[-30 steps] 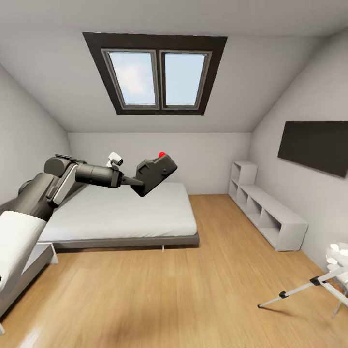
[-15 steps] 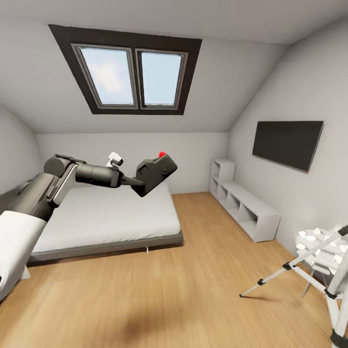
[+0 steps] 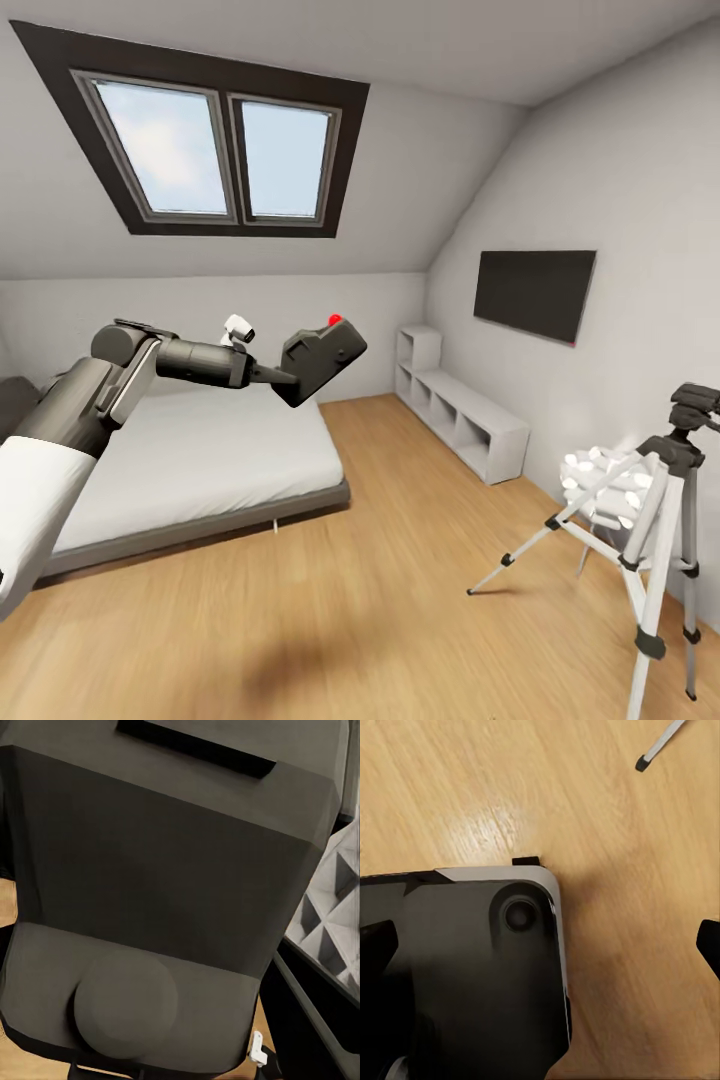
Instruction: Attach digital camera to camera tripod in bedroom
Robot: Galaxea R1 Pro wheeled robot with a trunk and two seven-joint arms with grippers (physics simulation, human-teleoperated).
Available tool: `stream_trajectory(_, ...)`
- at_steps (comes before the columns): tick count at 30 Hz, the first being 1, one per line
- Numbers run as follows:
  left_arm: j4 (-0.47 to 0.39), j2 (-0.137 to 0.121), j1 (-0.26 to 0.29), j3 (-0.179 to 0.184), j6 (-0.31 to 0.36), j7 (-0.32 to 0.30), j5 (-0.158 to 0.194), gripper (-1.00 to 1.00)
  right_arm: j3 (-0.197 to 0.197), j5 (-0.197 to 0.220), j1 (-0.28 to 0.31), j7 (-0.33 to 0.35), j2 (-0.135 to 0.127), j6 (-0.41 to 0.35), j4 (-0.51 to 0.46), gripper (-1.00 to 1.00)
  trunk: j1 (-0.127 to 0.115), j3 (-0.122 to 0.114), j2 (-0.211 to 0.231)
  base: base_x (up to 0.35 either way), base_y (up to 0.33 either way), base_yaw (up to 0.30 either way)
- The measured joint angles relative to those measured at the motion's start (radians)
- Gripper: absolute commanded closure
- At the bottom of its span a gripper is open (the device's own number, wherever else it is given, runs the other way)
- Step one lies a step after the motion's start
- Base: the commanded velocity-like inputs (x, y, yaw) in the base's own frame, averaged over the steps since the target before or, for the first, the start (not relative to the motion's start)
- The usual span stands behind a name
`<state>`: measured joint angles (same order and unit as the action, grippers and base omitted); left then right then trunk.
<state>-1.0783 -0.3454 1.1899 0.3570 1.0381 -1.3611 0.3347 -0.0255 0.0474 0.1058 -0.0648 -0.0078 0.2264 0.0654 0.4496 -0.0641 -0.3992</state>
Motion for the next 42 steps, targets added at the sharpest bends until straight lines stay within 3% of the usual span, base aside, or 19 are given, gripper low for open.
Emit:
stream_trajectory(17, 0.0, 0.0, 0.0, 0.0, 0.0, 0.0, 0.0, 1.0, 0.0, 0.0, 0.0, 0.0, 0.0, 0.0, 0.0, -1.0, 0.0, 0.0, 0.0, 0.0, 0.222, -0.291)
stream_trajectory(42, 0.0, 0.0, 0.0, 0.0, 0.0, 0.001, 0.0, 1.0, 0.0, 0.0, 0.0, 0.0, 0.0, 0.0, 0.0, -1.0, 0.0, 0.0, 0.0, 0.075, 0.013, -0.291)
